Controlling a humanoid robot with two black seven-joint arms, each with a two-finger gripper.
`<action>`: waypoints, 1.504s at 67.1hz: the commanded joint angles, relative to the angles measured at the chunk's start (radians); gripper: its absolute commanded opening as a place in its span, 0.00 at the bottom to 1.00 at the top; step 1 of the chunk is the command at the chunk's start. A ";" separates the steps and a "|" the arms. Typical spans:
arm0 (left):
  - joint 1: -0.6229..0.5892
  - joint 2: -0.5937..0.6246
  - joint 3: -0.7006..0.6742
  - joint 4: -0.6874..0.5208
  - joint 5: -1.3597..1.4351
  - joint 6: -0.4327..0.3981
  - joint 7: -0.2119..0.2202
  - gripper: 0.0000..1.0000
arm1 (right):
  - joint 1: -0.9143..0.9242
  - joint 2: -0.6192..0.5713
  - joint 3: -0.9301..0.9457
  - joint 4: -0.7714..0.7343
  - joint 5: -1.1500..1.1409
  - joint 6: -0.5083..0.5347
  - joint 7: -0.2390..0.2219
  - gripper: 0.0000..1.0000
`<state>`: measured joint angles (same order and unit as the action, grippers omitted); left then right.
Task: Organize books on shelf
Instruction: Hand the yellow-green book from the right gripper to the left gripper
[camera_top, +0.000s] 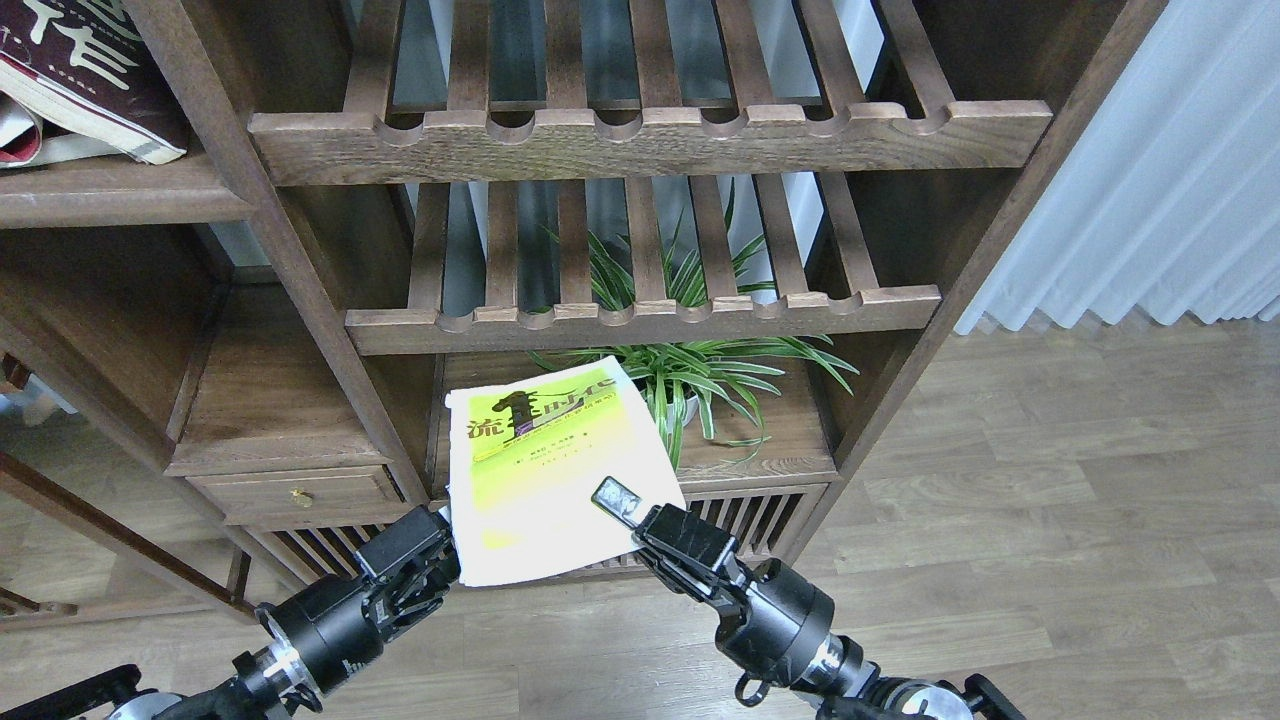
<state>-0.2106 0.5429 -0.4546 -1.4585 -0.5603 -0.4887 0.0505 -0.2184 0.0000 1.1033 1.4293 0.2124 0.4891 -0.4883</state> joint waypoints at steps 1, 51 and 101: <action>0.016 0.005 0.001 -0.016 0.000 0.000 0.000 0.99 | 0.001 0.000 0.001 -0.035 0.016 0.000 0.000 0.00; 0.048 -0.047 -0.088 -0.042 0.019 0.000 0.003 0.98 | -0.001 0.000 -0.010 -0.122 0.015 0.000 0.000 0.00; 0.053 -0.058 -0.138 0.000 0.023 0.000 0.003 0.99 | -0.002 0.000 -0.053 -0.104 -0.008 0.000 0.000 0.00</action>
<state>-0.1420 0.4880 -0.5889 -1.4741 -0.5368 -0.4888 0.0535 -0.2151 0.0000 1.0702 1.3128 0.2160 0.4884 -0.4885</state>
